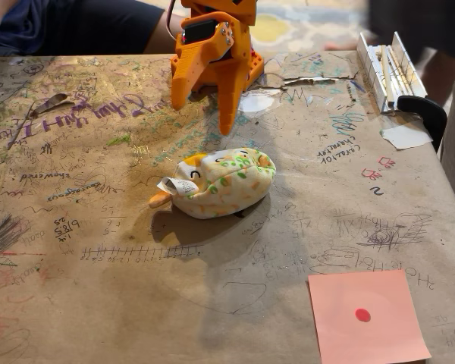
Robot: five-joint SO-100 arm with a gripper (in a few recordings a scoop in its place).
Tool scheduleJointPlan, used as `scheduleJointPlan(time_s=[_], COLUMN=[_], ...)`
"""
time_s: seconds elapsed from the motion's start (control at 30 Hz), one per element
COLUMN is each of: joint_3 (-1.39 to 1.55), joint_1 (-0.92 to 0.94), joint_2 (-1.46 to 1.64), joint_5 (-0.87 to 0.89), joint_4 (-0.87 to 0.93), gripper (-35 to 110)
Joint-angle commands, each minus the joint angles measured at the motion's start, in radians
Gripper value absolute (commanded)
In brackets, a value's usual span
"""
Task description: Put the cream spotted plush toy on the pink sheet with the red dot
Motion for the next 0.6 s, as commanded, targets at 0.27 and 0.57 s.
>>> scheduleJointPlan(time_s=[0.27,0.57], joint_3=[-0.041,-0.04], joint_1=[0.164,0.067], joint_2=[0.008,0.008], joint_5=[-0.686,-0.799], joint_4=[-0.095,-0.081], gripper=[7,2])
